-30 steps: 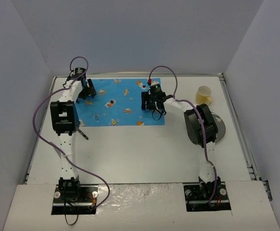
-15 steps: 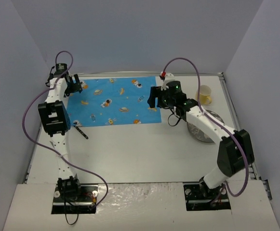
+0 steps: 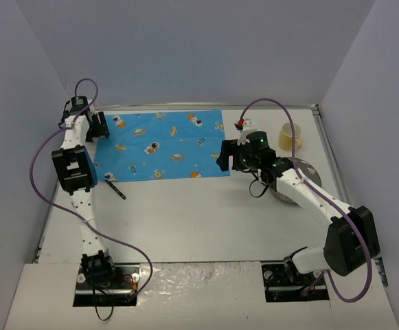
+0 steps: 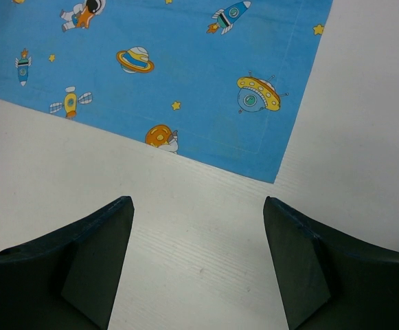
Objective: Set the dinner table for one person
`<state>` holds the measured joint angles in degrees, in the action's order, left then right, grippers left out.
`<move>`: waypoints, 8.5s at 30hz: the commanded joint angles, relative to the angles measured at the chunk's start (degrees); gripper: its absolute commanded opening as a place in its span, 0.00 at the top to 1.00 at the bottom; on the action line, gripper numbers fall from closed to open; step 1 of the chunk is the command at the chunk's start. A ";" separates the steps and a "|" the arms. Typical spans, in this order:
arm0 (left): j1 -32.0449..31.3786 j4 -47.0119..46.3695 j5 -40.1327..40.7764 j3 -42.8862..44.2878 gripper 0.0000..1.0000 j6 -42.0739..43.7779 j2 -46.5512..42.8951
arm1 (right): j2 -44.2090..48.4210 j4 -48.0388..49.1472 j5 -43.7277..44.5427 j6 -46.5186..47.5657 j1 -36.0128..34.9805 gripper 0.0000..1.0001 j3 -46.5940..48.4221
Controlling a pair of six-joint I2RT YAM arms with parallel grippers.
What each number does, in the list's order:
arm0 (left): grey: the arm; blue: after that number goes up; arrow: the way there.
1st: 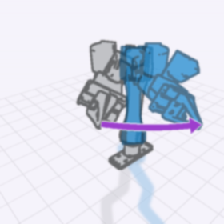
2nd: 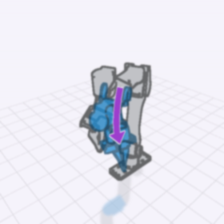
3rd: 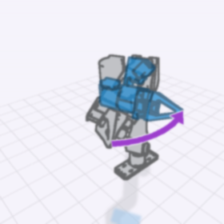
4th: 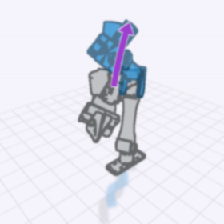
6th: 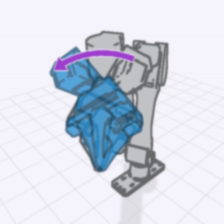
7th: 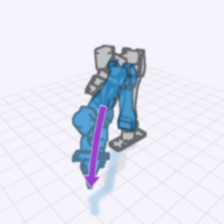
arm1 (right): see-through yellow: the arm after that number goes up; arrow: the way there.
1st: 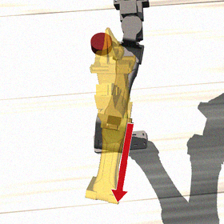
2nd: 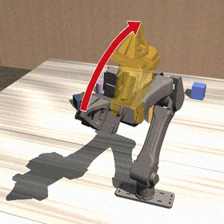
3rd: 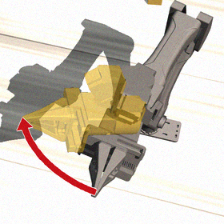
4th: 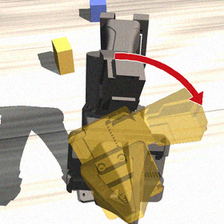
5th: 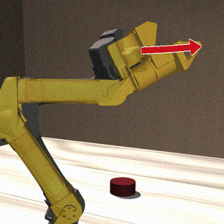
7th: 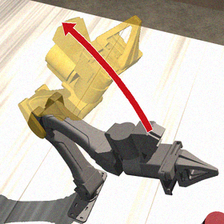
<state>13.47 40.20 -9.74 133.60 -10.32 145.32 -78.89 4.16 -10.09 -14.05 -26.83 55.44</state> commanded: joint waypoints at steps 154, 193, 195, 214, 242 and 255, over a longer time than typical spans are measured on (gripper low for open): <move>-15.88 1.07 14.41 -75.55 0.35 -29.82 -73.73 | 20.88 3.30 -0.31 -6.26 -1.64 0.21 -13.25; -40.81 -22.72 15.81 -49.92 0.37 -22.51 -26.01 | 24.86 -0.64 12.15 -11.36 0.29 0.00 -18.19; -40.81 -22.79 15.80 -51.39 0.37 -22.90 -26.42 | 25.02 -0.56 12.49 -11.45 0.29 0.00 -18.27; -41.34 -22.24 15.67 -56.56 0.39 -23.33 -29.49 | 23.95 0.09 12.83 -12.23 0.29 0.00 -18.27; -41.25 -11.53 16.30 -46.17 0.16 -19.71 -42.88 | 20.85 0.72 20.04 -16.45 3.06 0.00 -16.54; -38.79 -7.04 6.58 -57.68 0.04 -16.34 -66.23 | 17.14 -6.69 10.71 -27.39 34.02 0.01 -22.19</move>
<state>-26.98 30.22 2.77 80.59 -28.75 85.07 -59.71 -0.66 2.79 -38.09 0.32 34.37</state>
